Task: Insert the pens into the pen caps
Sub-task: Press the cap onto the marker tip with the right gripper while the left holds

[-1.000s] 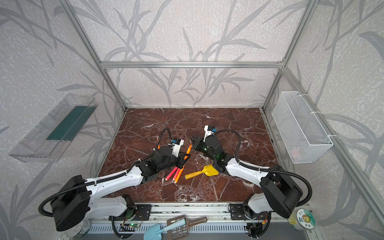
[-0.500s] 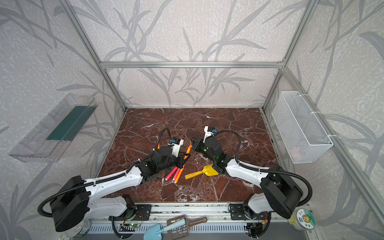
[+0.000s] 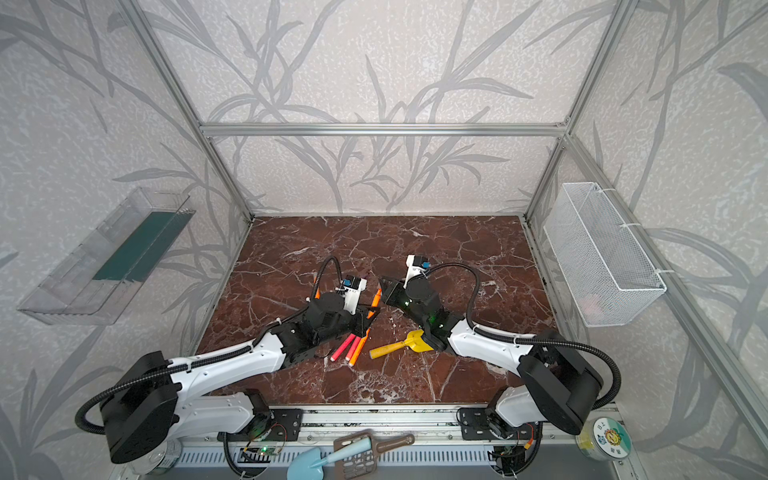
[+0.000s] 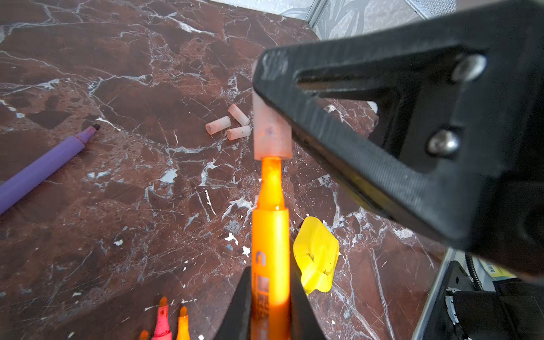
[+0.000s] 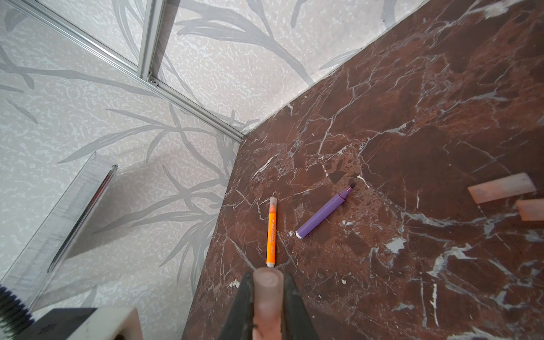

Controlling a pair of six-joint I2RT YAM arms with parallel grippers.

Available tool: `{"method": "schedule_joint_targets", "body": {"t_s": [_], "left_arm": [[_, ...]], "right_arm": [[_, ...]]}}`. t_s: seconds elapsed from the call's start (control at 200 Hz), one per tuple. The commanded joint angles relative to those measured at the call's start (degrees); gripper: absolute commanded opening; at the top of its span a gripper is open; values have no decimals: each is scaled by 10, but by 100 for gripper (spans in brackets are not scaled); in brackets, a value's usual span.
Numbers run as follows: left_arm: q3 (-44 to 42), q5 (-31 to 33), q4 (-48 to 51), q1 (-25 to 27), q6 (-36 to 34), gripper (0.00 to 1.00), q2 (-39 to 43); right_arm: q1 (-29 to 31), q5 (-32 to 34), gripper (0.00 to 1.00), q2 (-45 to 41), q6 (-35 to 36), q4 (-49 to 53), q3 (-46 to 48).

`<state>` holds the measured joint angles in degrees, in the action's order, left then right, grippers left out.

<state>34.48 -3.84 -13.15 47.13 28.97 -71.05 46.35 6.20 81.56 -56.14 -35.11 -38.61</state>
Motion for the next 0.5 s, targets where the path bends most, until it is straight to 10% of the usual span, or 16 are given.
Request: {"method": "schedule_joint_targets", "body": {"t_s": [0.0, 0.495], "left_arm": [[16, 36, -26, -9, -4, 0, 7], [-17, -44, -68, -63, 17, 0, 49]], "right_arm": [[20, -34, 0, 18, -17, -23, 11], [24, -50, 0, 29, -3, -63, 20]]}}
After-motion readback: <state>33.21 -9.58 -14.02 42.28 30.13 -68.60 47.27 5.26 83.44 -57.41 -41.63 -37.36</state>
